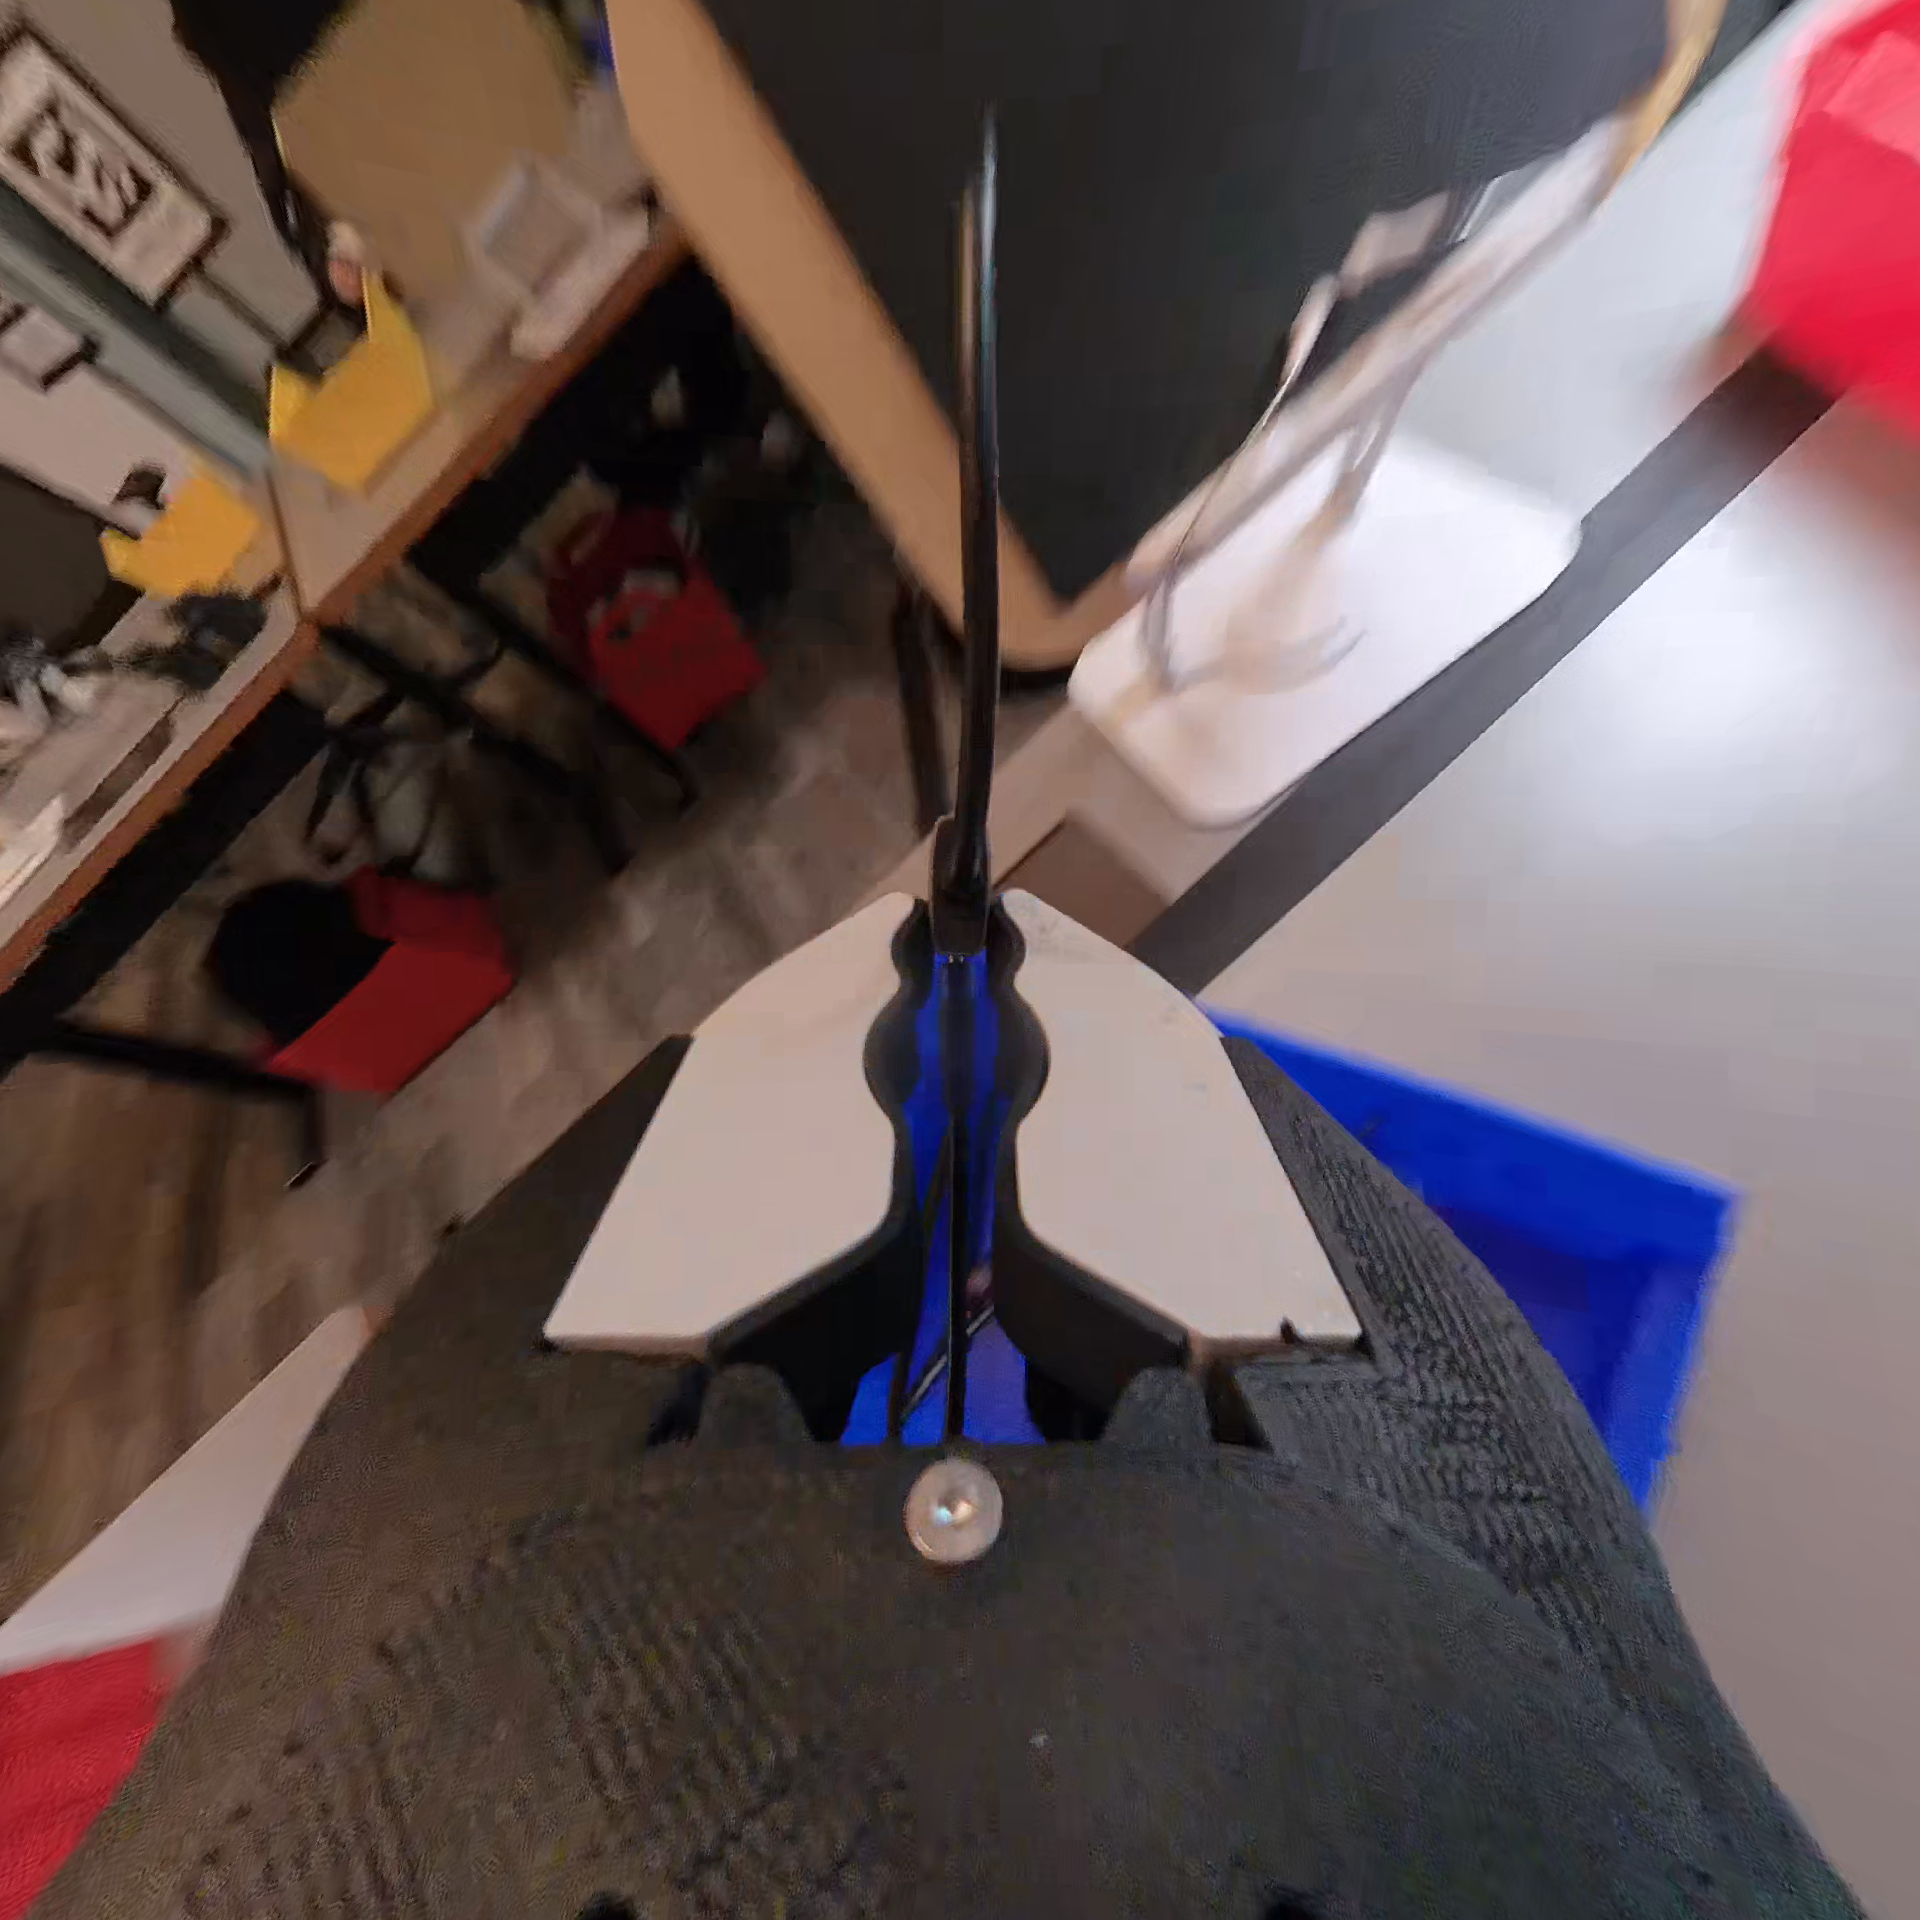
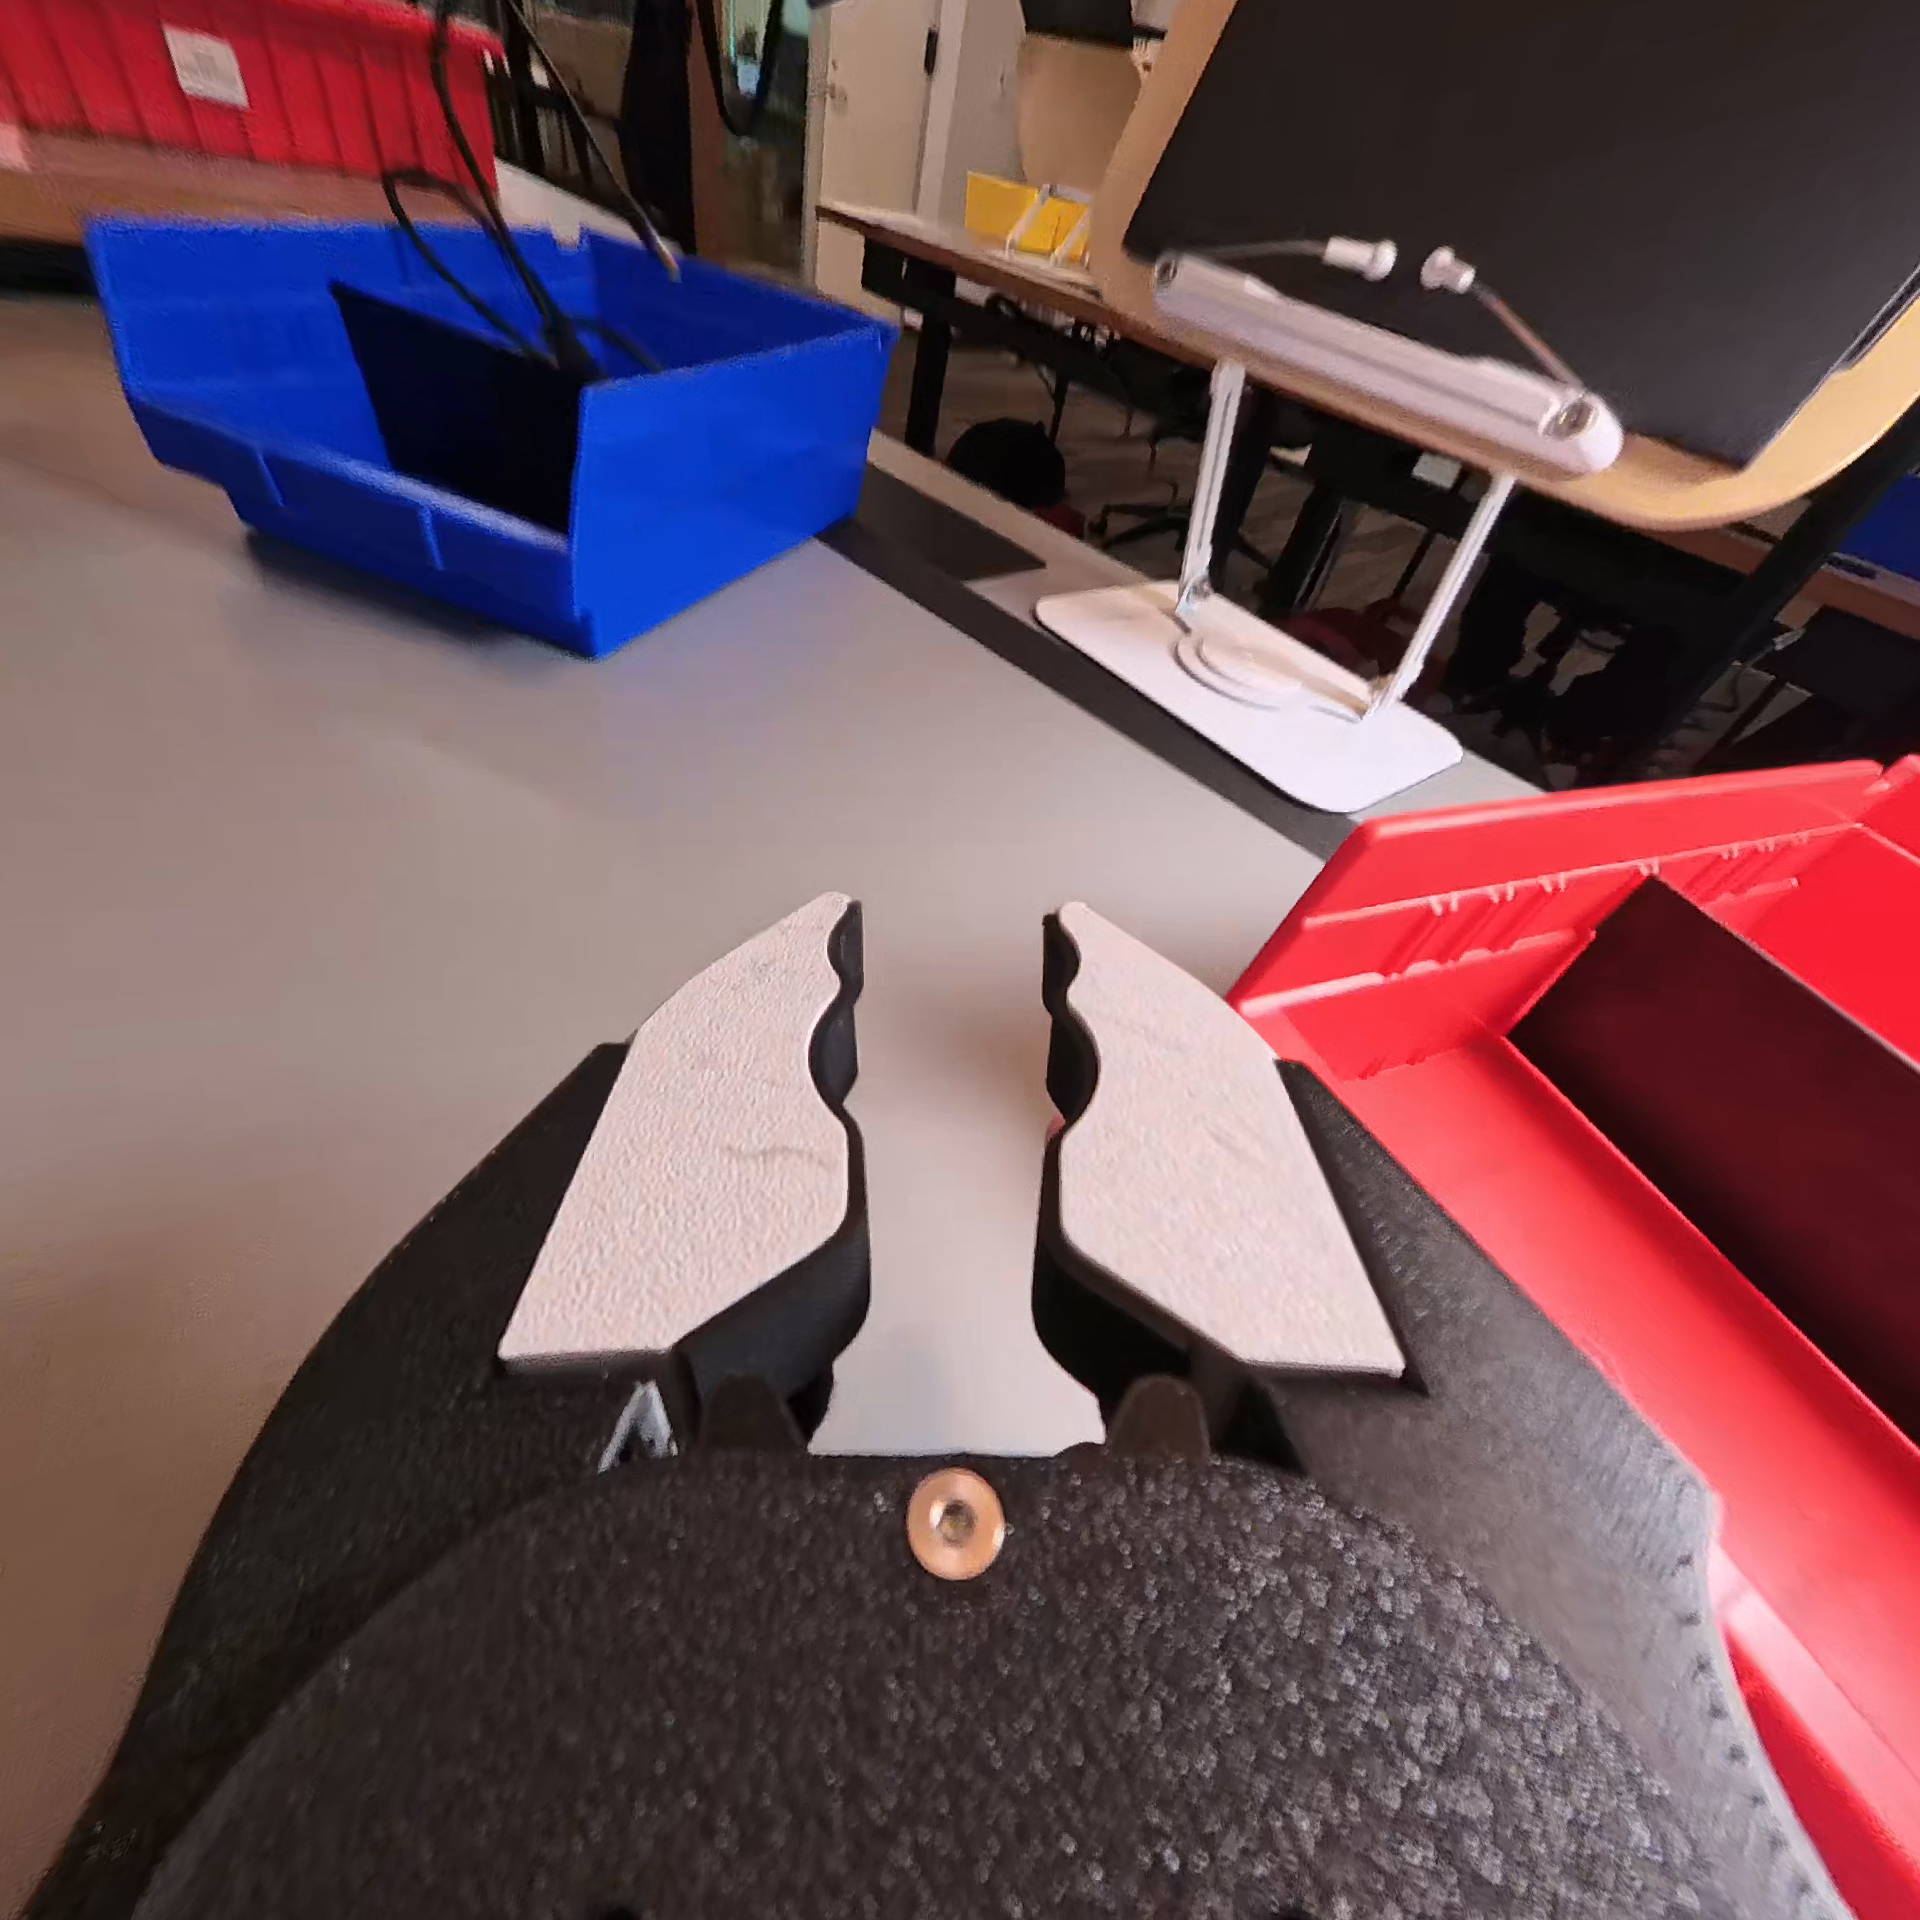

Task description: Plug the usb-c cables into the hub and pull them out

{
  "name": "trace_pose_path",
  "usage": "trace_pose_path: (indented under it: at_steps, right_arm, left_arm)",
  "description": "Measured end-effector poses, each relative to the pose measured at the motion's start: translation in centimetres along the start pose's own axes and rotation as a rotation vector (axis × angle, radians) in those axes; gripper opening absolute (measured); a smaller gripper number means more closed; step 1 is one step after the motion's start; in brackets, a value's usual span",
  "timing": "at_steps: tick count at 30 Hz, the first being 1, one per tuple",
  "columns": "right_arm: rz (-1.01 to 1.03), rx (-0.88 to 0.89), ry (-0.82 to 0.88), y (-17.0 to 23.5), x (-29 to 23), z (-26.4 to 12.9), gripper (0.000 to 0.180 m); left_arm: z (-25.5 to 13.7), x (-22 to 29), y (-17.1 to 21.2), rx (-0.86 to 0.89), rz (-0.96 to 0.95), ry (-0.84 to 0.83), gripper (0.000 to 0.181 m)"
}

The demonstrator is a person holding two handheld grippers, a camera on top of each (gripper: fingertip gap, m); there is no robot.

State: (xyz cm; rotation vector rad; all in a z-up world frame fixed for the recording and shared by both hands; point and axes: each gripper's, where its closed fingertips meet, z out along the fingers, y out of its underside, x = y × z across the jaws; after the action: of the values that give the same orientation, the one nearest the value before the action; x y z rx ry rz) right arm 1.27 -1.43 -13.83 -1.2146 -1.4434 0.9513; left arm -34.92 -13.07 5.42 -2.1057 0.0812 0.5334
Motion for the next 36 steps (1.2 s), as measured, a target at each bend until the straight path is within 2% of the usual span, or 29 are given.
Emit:
trace_pose_path:
  at_steps: [1,5,9,12,15,19,21,23,25,27,30,34,36]
  right_arm:
    - [0.025,0.026,-0.008,-0.9,0.1,0.0,0.033]
    - [0.114,0.162,-0.066,-7.1,0.2,0.1,0.033]
    - [0.102,0.352,-0.123,-16.4,0.1,-0.3,0.033]
    - [0.104,0.521,-0.143,-23.3,0.3,-1.8,0.034]
    - [0.165,0.632,-0.202,-27.1,0.3,-3.2,0.038]
    - [0.248,0.652,-0.349,-27.0,-0.8,-3.6,0.038]
    - [0.277,0.649,-0.462,-26.4,-1.7,-3.9,0.021]
    - [0.29,0.654,-0.524,-25.9,-1.5,-4.3,0.012]
    - [0.25,0.586,-0.529,-25.0,-1.3,-4.1,0.01]
    - [0.177,0.534,-0.465,-24.4,-0.7,-4.0,0.01]
    - [0.096,0.402,-0.38,-23.1,0.4,-4.2,0.01]
    - [-0.071,0.133,-0.216,-19.5,1.6,-3.5,0.01]
    - [-0.138,0.038,-0.264,-18.0,0.0,-3.0,0.01]
  left_arm:
    - [-1.2,0.9,-1.9,0.083,-0.027,0.031,0.01]
    - [-6.5,5.9,-8.8,0.412,-0.087,0.174,0.01]
    - [-11.8,11.7,-14.4,0.723,-0.161,0.384,0.01]
    - [-15.0,15.8,-16.7,0.91,-0.215,0.548,0.01]
    - [-16.3,19.3,-16.9,1.038,-0.298,0.703,0.01]
    - [-15.7,23.3,-15.4,1.122,-0.414,0.906,0.01]
    - [-14.2,24.7,-14.6,1.112,-0.442,0.949,0.01]
    - [-12.8,25.7,-14.3,1.076,-0.468,1.025,0.01]
    - [-11.1,26.0,-13.7,0.935,-0.534,1.118,0.011]
    - [-8.9,26.3,-12.2,0.791,-0.5,1.075,0.013]
    - [-6.8,25.1,-10.1,0.675,-0.352,0.849,0.016]
    - [-8.1,26.5,-9.0,0.597,-0.119,0.755,0.018]
    - [-8.1,28.3,-8.8,0.564,-0.013,0.714,0.021]
